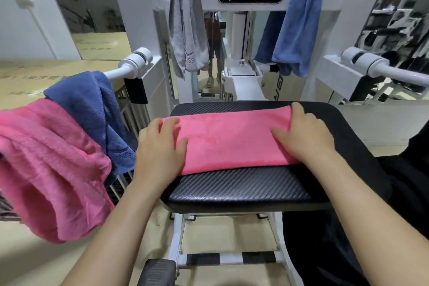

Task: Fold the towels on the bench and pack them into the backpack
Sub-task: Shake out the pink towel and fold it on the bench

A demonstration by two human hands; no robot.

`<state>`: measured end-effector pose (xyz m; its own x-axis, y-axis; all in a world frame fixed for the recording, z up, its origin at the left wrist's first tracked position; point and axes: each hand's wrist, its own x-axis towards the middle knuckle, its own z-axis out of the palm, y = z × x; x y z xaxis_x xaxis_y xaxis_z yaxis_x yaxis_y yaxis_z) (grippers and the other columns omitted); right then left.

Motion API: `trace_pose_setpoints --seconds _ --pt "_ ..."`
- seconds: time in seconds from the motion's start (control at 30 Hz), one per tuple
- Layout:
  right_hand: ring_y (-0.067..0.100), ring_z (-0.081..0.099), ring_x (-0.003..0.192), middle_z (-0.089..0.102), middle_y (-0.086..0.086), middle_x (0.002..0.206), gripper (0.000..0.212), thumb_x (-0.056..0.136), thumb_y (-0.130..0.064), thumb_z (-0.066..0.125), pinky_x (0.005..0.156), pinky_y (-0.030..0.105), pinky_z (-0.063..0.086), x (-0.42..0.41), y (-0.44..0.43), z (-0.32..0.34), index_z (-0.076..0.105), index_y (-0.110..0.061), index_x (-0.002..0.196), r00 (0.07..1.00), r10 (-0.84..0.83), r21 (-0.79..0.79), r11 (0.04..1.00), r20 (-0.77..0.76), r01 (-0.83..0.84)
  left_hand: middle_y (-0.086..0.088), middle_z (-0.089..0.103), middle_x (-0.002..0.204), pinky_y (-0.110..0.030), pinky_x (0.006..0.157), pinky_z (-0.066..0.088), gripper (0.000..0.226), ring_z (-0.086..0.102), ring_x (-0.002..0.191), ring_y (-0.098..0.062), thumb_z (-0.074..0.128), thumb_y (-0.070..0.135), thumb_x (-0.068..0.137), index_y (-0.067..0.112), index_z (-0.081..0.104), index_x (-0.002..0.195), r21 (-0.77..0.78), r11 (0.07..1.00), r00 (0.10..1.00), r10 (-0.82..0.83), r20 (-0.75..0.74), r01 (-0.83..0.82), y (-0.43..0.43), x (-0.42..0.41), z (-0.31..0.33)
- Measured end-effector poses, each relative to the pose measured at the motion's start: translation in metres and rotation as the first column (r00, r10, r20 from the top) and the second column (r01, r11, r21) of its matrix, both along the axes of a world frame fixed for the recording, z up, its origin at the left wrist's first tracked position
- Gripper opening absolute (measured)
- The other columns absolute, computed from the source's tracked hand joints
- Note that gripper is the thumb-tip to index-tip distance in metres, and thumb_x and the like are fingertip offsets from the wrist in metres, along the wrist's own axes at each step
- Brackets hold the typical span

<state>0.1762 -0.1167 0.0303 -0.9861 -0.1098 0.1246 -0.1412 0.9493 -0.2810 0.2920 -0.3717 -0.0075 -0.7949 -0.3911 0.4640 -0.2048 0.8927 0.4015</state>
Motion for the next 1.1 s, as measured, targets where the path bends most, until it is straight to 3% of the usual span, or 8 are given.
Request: trace_pose_setpoints --seconds 0.07,0.17,0.33,0.5,0.63,0.73,0.93,1.1 --pt "0.039 0.051 0.119 0.051 0.020 0.134 0.080 0.084 -0.038 0.064 0.083 0.039 0.040 -0.001 0.008 0.010 0.023 -0.010 0.147 0.994 0.010 -0.163 0.987 0.110 0.008 0.000 0.055 0.111 -0.039 0.086 0.037 0.029 0.049 0.104 -0.024 0.065 0.047 0.078 0.028 0.067 0.101 -0.058 0.994 0.991 -0.098 -0.092 0.093 0.007 0.018 0.007" --pt "0.029 0.053 0.118 0.050 0.013 0.138 0.078 0.081 -0.026 0.069 0.085 0.033 0.042 -0.003 0.019 0.015 0.031 -0.012 0.147 0.980 0.026 -0.359 0.932 0.197 0.047 0.012 0.058 0.101 -0.036 0.083 0.045 0.038 0.052 0.095 -0.014 0.060 0.060 0.074 0.032 0.069 0.098 -0.059 0.925 0.925 -0.369 0.090 0.375 0.013 0.037 0.008" --pt "0.013 0.063 0.082 0.066 -0.001 0.108 0.061 0.077 -0.009 0.073 0.065 0.026 0.048 0.002 0.029 0.006 0.051 -0.024 0.133 0.951 0.200 -0.636 0.772 0.235 -0.005 0.002 0.070 0.103 -0.041 0.087 0.051 0.053 0.063 0.097 -0.029 0.052 0.003 0.059 0.020 0.068 0.106 -0.181 0.893 0.905 -0.379 0.192 0.412 0.002 0.035 0.012" --pt "0.032 0.057 0.114 0.061 0.007 0.128 0.064 0.080 -0.016 0.067 0.095 0.040 0.044 -0.019 0.012 0.025 0.043 -0.025 0.139 0.988 0.111 -0.221 0.966 -0.105 -0.132 0.002 0.069 0.085 -0.034 0.069 0.052 0.033 0.063 0.081 -0.028 0.043 0.028 0.070 0.020 0.068 0.090 -0.286 0.882 0.924 -0.334 0.185 0.376 0.020 0.043 0.019" --pt "0.032 0.054 0.114 0.064 0.007 0.120 0.050 0.089 -0.023 0.059 0.096 0.045 0.034 -0.031 -0.039 0.044 0.046 -0.026 0.137 0.863 0.154 -0.050 0.978 -0.481 -0.202 0.001 0.067 0.077 -0.034 0.058 0.052 0.034 0.062 0.070 -0.025 0.053 0.035 0.076 0.018 0.062 0.104 -0.307 0.720 0.780 -0.603 0.167 0.622 0.086 0.061 0.016" --pt "0.028 0.039 0.127 0.046 0.003 0.139 0.062 0.086 -0.031 0.062 0.100 0.049 0.031 -0.023 -0.055 0.038 0.037 -0.030 0.143 0.875 0.255 0.027 0.963 -0.411 -0.268 0.006 0.070 0.102 -0.038 0.080 0.051 0.046 0.062 0.093 -0.020 0.049 0.056 0.089 0.023 0.060 0.119 -0.135 0.675 0.687 -0.702 0.189 0.726 0.100 0.057 0.020" --pt "0.005 0.057 0.111 0.057 -0.010 0.122 0.051 0.083 -0.053 0.063 0.096 0.029 0.047 0.073 0.008 0.004 0.058 -0.027 0.127 0.777 0.617 -0.226 0.745 -0.124 -0.627 -0.002 0.055 0.133 -0.043 0.099 0.043 0.043 0.047 0.121 -0.024 0.047 0.054 0.088 0.033 0.064 0.121 -0.049 0.880 0.870 -0.456 0.185 0.472 0.047 0.055 -0.006" --pt "0.016 0.037 0.135 0.038 -0.002 0.147 0.083 0.071 -0.072 0.063 0.106 0.048 0.034 0.128 0.053 -0.057 0.042 -0.030 0.141 0.686 0.699 0.213 0.715 -0.201 -0.666 -0.004 0.062 0.114 -0.035 0.089 0.046 0.030 0.055 0.106 -0.024 0.051 0.007 0.082 0.015 0.071 0.104 -0.163 0.732 0.737 -0.675 -0.039 0.662 0.056 0.076 -0.021"
